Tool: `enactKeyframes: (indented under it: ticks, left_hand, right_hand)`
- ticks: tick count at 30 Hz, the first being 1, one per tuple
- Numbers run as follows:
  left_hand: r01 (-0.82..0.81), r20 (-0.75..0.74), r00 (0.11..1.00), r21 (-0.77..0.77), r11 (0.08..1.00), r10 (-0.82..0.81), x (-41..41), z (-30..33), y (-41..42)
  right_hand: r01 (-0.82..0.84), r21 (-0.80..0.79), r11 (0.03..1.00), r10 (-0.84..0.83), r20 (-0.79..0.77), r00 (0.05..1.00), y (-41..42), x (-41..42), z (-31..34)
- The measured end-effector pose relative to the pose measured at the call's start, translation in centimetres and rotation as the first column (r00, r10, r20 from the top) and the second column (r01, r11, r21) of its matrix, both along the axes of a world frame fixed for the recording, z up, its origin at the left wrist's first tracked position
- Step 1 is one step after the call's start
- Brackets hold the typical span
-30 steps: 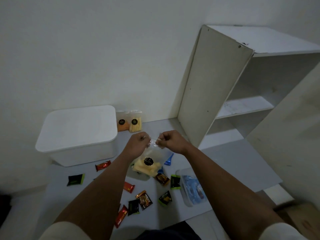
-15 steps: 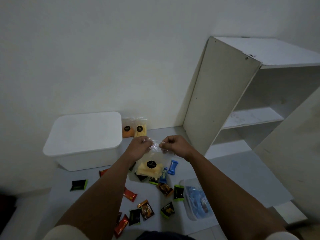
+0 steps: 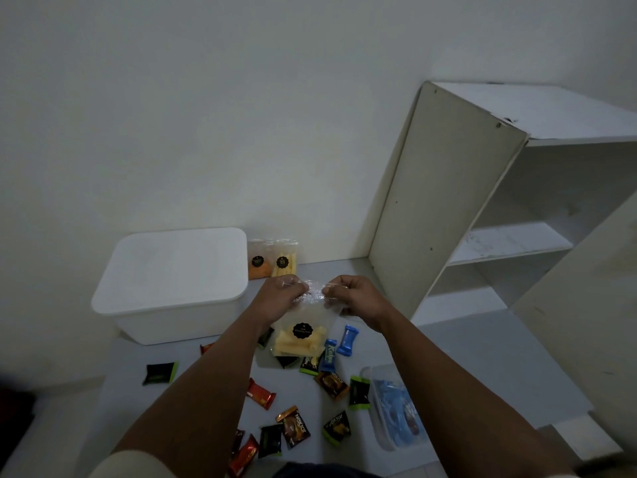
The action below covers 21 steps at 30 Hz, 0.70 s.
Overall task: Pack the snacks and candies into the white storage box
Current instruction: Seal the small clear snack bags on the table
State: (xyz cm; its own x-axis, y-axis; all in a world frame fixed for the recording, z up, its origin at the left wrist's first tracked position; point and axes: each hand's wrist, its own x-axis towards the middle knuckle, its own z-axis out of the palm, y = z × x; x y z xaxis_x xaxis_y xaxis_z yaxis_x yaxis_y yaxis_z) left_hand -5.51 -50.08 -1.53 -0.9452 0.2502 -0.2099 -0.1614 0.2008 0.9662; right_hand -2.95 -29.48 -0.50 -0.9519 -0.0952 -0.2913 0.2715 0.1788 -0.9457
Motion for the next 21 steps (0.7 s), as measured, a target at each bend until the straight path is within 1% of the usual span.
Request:
enactKeyframes:
  ticks: [4, 6, 8, 11, 17, 21]
  left_hand:
    - [-0.003, 0.019, 1.0, 0.021, 1.0, 0.002, -0.1, -0.07, 0.14]
    - [0.005, 0.021, 1.0, 0.024, 1.0, -0.005, -0.24, -0.16, 0.08]
    - [-0.013, 0.026, 1.0, 0.031, 0.999, 0.012, -0.42, -0.19, 0.01]
    - [-0.055, 0.032, 0.998, 0.028, 0.998, 0.054, -0.74, -0.1, 0.0]
    - [-0.044, 0.036, 0.998, 0.027, 0.999, 0.043, -0.82, -0.3, -0.17]
    - [-0.059, 0.054, 0.997, 0.056, 0.997, 0.055, -0.99, -0.33, -0.48]
  right_hand:
    - [0.01, -0.065, 0.998, -0.008, 0.02, 1.0, -0.18, 0.18, 0.05]
    - [0.024, -0.044, 0.999, -0.024, 0.015, 1.0, -0.19, 0.16, 0.03]
    - [0.061, -0.037, 0.997, -0.061, -0.009, 0.998, -0.15, 0.2, -0.06]
    - [0.121, -0.1, 0.988, -0.124, -0.026, 0.992, -0.04, 0.33, -0.15]
    - [0.09, -0.091, 0.992, -0.094, -0.035, 0.995, -0.08, 0.52, 0.22]
    - [0.151, -0.165, 0.975, -0.156, -0.017, 0.988, 0.18, 0.8, 0.28]
